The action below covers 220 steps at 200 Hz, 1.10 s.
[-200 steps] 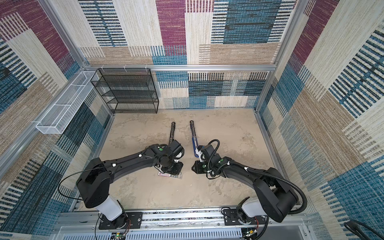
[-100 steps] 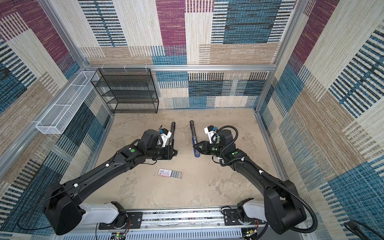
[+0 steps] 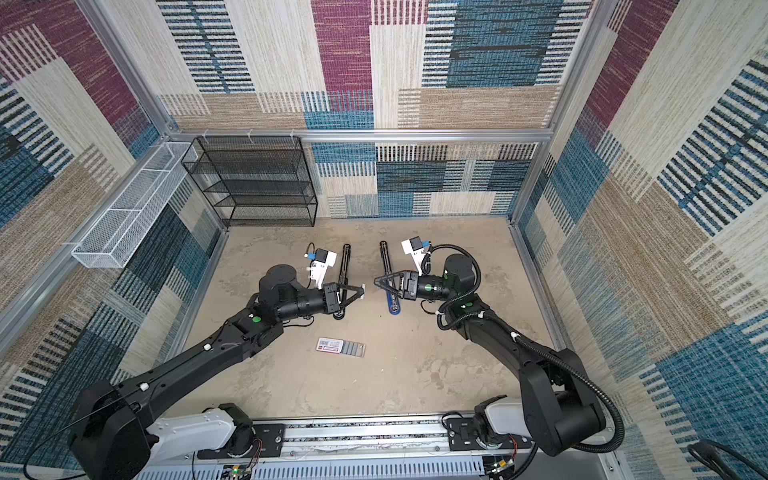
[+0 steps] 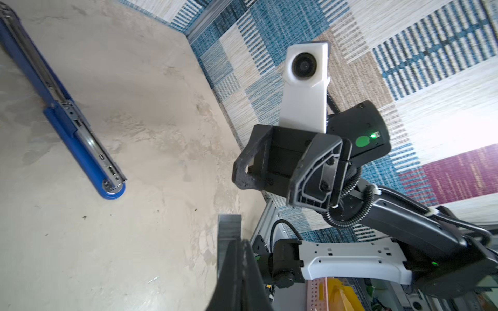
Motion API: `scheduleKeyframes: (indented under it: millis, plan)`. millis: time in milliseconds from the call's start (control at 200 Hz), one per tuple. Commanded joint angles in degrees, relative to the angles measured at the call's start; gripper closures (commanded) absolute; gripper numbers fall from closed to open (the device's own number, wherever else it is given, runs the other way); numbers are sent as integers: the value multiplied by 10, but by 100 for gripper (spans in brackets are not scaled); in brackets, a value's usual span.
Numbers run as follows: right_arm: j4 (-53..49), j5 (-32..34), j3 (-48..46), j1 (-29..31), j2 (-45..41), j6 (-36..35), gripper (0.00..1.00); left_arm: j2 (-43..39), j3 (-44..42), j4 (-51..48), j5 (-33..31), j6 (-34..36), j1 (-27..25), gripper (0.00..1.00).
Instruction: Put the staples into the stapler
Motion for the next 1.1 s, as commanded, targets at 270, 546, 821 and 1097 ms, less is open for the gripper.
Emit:
scheduleKeyframes:
  millis: [270,546,821,1097]
  plan:
    - [96,-26,2,1,-1,53,50,27,-30,217,70,-92,0,100]
    - [113,-23,-8,8,-4,63,53,49,-35,279,76,-130,0,100]
    - [127,-21,-6,13,-3,72,57,53,-33,273,80,-129,-3,100]
    - [131,-20,-4,16,1,74,64,54,-33,271,79,-128,-6,100]
